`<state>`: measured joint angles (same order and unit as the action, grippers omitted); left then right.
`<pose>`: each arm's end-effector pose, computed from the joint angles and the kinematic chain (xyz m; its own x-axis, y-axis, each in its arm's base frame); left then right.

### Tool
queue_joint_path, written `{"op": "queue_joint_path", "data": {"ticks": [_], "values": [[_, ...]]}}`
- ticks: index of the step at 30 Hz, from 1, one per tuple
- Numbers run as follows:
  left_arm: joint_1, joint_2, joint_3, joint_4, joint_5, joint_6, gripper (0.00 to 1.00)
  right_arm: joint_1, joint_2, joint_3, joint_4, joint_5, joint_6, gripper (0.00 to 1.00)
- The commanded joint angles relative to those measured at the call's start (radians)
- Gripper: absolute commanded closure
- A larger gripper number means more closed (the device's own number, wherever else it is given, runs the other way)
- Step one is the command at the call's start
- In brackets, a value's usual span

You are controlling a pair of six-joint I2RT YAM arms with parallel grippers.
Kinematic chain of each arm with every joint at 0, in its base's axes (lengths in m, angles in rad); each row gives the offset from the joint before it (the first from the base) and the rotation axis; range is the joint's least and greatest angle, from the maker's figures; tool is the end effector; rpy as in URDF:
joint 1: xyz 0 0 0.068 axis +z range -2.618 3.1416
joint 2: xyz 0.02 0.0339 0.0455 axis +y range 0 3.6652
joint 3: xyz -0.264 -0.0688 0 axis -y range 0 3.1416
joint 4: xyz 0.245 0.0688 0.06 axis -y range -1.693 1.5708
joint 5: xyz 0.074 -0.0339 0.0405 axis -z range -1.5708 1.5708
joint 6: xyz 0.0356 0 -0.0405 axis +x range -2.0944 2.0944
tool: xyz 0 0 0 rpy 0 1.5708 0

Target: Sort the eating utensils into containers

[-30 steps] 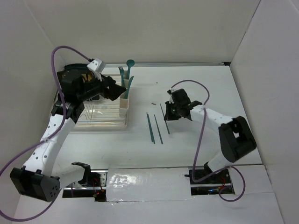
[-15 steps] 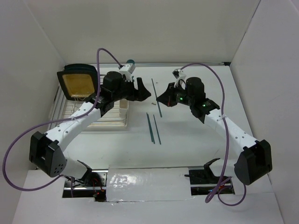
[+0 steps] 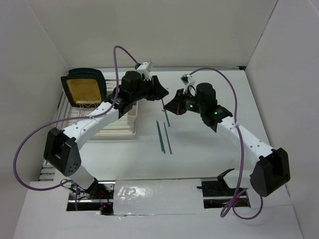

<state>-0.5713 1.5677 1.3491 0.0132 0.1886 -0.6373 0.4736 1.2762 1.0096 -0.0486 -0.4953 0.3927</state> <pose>0.3144 -0.2100 0.3607 -0.5458 -0.3440 -0.7641 0.4489 0.6499 -0.6133 0.2554 0.1499 0.3268 -0.5623 0.0901 -0.8220 -0.6367 0.5871 0.5000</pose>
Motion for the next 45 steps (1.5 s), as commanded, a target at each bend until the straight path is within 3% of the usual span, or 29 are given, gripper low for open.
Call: {"op": "queue_joint_path", "data": {"ticks": [1, 3, 4, 5, 6, 7, 8, 11, 15, 21, 29, 36, 45], "values": [[-0.016, 0.040, 0.059, 0.053, 0.032, -0.019, 0.56, 0.010, -0.024, 0.050, 0.062, -0.008, 0.015, 1.00], [-0.012, 0.046, 0.061, 0.054, 0.029, -0.015, 0.90, 0.011, -0.026, 0.073, 0.027, 0.033, 0.014, 0.97], [-0.012, 0.046, 0.068, 0.059, 0.029, 0.004, 1.00, 0.011, -0.023, 0.095, -0.012, 0.069, 0.005, 0.75], [-0.006, 0.045, 0.071, 0.077, 0.017, 0.022, 1.00, -0.003, -0.021, 0.119, -0.121, 0.122, -0.021, 0.59], [0.014, 0.037, 0.077, 0.091, 0.017, 0.062, 1.00, -0.013, -0.015, 0.162, -0.172, 0.209, -0.025, 0.35], [0.037, 0.035, 0.096, 0.100, 0.034, 0.077, 1.00, -0.030, -0.015, 0.185, -0.216, 0.210, -0.037, 0.26], [0.033, 0.032, 0.108, 0.102, 0.069, 0.097, 1.00, -0.086, -0.012, 0.208, -0.288, 0.193, -0.047, 0.10], [0.117, 0.006, 0.154, 0.096, 0.136, 0.181, 1.00, -0.173, -0.066, 0.233, -0.306, 0.083, -0.060, 0.00], [0.183, -0.072, 0.153, 0.093, 0.236, 0.293, 1.00, -0.239, -0.165, 0.141, -0.284, 0.083, -0.026, 0.00], [0.292, -0.195, 0.056, 0.102, 0.389, 0.415, 1.00, -0.280, -0.143, 0.031, -0.261, 0.064, -0.020, 0.00], [0.324, -0.265, -0.068, 0.117, 0.500, 0.474, 1.00, -0.194, -0.100, -0.074, -0.255, 0.242, -0.061, 0.01], [0.333, -0.357, -0.315, 0.346, 0.477, 0.518, 1.00, -0.107, -0.041, -0.138, -0.182, 0.241, -0.025, 0.04], [0.383, -0.304, -0.360, 0.490, 0.532, 0.449, 1.00, 0.034, 0.043, -0.128, -0.158, 0.329, 0.005, 0.04]]}}
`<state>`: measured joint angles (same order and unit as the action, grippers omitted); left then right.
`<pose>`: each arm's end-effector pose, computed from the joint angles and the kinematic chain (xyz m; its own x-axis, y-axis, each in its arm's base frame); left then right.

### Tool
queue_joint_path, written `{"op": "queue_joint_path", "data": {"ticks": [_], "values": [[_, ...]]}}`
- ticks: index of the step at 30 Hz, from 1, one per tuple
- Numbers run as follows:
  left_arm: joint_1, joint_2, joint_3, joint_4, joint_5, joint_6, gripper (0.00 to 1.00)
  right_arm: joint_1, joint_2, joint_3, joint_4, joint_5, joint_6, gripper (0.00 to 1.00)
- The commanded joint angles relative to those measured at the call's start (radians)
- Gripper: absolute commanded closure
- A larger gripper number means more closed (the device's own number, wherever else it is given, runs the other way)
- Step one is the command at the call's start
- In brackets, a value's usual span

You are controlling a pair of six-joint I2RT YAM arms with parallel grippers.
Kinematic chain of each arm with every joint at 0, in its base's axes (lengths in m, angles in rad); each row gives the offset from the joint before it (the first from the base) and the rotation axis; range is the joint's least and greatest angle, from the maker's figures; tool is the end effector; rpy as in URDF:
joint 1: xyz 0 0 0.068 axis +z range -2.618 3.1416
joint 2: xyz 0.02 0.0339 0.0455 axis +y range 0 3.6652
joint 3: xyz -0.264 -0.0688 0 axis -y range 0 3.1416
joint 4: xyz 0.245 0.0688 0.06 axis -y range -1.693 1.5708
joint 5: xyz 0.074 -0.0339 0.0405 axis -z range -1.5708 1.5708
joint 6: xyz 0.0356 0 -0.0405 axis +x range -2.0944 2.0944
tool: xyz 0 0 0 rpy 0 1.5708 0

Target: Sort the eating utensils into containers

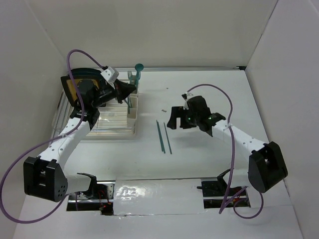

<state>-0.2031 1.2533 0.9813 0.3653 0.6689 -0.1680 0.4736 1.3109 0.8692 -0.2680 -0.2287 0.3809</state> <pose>0.2807 -0.0804 0.3658 -0.0376 -0.1262 -0.9913 0.7675 0.6316 -0.1095 0.2470 0.1357 0.2473 -0.7604 0.0172 -0.6493 -0.3389 0.8423 0.4191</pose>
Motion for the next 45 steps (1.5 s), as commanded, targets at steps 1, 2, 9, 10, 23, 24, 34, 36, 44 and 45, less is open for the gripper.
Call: {"op": "queue_joint_path", "data": {"ticks": [1, 2, 9, 10, 23, 24, 34, 36, 44, 45], "values": [[0.014, 0.015, 0.002, 0.145, 0.075, -0.021, 1.00, 0.042, 0.016, 0.013, 0.072, 0.063, 0.024, 0.04], [0.014, 0.023, -0.007, 0.156, 0.074, -0.016, 1.00, 0.048, 0.017, 0.023, 0.072, 0.075, 0.023, 0.04], [0.019, 0.032, -0.062, 0.192, 0.175, 0.035, 1.00, 0.063, 0.056, 0.034, 0.072, 0.108, 0.036, 0.03], [0.019, 0.031, -0.072, 0.201, 0.202, 0.035, 1.00, 0.065, 0.060, 0.034, 0.082, 0.117, 0.041, 0.03], [0.019, -0.035, -0.029, 0.031, 0.215, 0.096, 0.20, 0.106, 0.237, 0.117, 0.072, 0.173, 0.067, 0.05], [0.019, -0.043, -0.026, 0.031, 0.203, 0.093, 0.08, 0.112, 0.244, 0.128, 0.081, 0.173, 0.067, 0.05], [0.034, -0.137, 0.169, -0.147, 0.103, 0.070, 0.00, 0.166, 0.407, 0.243, -0.025, 0.279, 0.093, 0.25], [0.036, -0.150, 0.181, -0.180, 0.098, 0.074, 0.00, 0.165, 0.419, 0.252, -0.037, 0.307, 0.095, 0.31], [0.044, -0.294, 0.071, -0.203, 0.008, 0.096, 0.00, 0.221, 0.452, 0.252, -0.091, 0.362, 0.082, 0.45], [0.047, -0.295, 0.066, -0.209, 0.003, 0.099, 0.00, 0.226, 0.458, 0.242, -0.091, 0.371, 0.084, 0.46]]}}
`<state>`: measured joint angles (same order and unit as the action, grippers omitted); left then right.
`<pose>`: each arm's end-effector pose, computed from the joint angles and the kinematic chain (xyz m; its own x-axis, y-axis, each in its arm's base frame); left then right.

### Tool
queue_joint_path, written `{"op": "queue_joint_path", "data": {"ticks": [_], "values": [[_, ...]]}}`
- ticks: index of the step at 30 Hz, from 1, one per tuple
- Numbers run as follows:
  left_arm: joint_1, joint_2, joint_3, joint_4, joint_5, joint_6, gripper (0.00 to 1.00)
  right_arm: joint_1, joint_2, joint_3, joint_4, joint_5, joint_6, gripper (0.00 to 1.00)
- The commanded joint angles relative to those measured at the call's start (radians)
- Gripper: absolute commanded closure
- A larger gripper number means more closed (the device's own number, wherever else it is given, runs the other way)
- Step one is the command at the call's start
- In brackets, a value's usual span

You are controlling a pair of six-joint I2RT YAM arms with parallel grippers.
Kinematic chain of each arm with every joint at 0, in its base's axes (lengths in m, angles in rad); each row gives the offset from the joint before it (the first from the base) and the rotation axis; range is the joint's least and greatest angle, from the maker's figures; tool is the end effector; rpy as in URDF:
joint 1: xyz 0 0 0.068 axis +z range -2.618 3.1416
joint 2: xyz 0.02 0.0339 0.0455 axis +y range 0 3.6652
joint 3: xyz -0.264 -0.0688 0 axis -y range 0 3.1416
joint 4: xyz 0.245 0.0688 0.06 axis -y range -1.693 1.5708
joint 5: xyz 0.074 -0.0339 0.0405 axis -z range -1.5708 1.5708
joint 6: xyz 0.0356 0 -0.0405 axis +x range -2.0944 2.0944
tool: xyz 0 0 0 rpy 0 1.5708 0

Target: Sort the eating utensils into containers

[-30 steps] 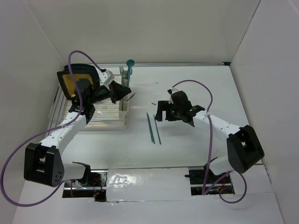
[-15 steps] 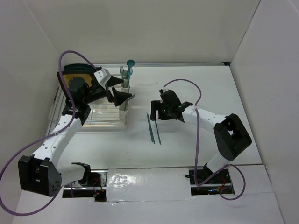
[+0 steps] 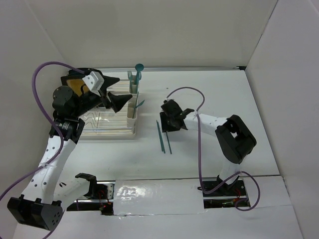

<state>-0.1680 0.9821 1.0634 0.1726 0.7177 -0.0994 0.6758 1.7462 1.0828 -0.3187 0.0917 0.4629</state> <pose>0.2034 -0.0582 0.4381 0.1716 -0.1049 -0.9796 0.7744 0.6290 0.0683 0.2804 0.2207 0.1788 -0.8410 -0.1043 -0.5308 -0.2321 0.9559 0.1798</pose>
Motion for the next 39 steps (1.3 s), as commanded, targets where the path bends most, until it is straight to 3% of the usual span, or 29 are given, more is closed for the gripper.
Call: {"op": "queue_joint_path", "data": {"ticks": [1, 6, 11, 16, 18, 22, 27, 31, 39], "values": [[0.013, -0.036, -0.023, -0.025, -0.046, 0.029, 0.00, 0.027, 0.026, 0.028, -0.040, 0.051, 0.003, 0.48], [0.019, -0.065, -0.033, -0.061, -0.061, 0.030, 0.00, 0.041, 0.064, 0.008, -0.066, 0.101, 0.006, 0.65], [0.019, -0.100, -0.028, -0.077, -0.058, 0.029, 0.00, 0.039, 0.095, 0.008, -0.065, 0.092, 0.013, 0.73], [0.021, -0.114, -0.019, -0.120, -0.055, 0.036, 0.00, 0.039, 0.125, -0.004, -0.072, 0.092, 0.002, 1.00], [0.021, -0.111, -0.008, -0.143, -0.058, 0.027, 0.00, 0.041, 0.121, 0.008, -0.095, 0.092, -0.003, 1.00], [0.018, -0.085, 0.020, -0.214, -0.070, -0.084, 0.04, 0.012, -0.044, 0.051, -0.093, 0.056, -0.012, 1.00], [-0.005, -0.017, 0.070, -0.237, -0.044, -0.196, 0.09, -0.068, -0.312, -0.006, 0.101, -0.147, -0.059, 1.00], [-0.102, 0.116, 0.217, -0.297, -0.076, -0.250, 0.11, -0.110, -0.464, -0.017, 0.171, -0.265, -0.061, 1.00], [-0.270, 0.317, 0.351, -0.269, -0.319, -0.405, 0.11, -0.139, -0.562, -0.061, 0.313, -0.424, -0.027, 1.00]]}}
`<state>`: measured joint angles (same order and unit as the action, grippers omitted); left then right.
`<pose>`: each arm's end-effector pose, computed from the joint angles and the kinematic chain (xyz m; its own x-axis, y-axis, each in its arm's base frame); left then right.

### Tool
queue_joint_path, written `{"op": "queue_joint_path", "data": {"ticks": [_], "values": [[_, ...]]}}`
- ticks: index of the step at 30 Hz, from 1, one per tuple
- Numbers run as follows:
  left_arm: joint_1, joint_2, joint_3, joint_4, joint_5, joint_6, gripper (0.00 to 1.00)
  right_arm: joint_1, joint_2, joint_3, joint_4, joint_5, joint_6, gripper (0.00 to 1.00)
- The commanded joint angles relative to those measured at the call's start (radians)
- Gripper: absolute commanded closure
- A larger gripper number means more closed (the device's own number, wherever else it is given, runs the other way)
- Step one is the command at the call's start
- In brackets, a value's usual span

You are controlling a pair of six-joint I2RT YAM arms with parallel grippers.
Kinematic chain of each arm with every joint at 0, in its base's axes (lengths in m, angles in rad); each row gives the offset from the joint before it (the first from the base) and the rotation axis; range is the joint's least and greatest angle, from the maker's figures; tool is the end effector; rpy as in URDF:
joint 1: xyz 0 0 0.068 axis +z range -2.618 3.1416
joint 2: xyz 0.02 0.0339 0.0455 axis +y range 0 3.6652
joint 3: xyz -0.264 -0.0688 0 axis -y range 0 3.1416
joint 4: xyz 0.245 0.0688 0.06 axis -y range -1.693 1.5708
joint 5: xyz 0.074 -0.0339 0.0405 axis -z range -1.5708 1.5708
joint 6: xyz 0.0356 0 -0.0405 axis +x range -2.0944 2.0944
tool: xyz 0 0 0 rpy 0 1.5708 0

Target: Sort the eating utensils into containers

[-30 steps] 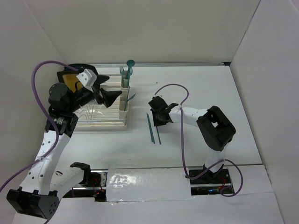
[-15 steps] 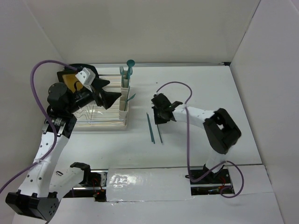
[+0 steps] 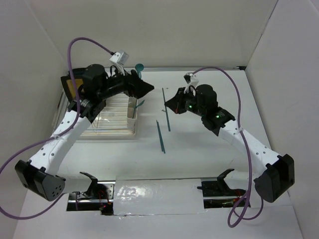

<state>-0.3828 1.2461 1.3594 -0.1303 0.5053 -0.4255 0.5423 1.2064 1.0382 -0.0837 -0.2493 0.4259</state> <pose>0.2510 -0.1197 0.4492 -0.3346 -0.2546 -0.9073 0.7001 0.5773 -0.4202 0.2375 0.1534 0.3513 -0.4856 0.1748 -0.8565 -0.5536 0.6967 0.4561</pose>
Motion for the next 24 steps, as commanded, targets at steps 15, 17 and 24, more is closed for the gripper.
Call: {"op": "queue_joint_path", "data": {"ticks": [15, 17, 24], "values": [[-0.191, 0.171, 0.076, 0.080, -0.347, -0.154, 0.15, 0.025, -0.090, 0.003, 0.130, -0.091, 0.024, 1.00], [-0.191, 0.176, 0.075, 0.093, -0.341, -0.165, 0.16, 0.033, -0.087, 0.003, 0.144, -0.104, 0.028, 1.00], [-0.191, 0.233, 0.107, 0.133, -0.237, -0.191, 0.49, 0.062, -0.084, -0.020, 0.182, -0.093, 0.037, 1.00]]}}
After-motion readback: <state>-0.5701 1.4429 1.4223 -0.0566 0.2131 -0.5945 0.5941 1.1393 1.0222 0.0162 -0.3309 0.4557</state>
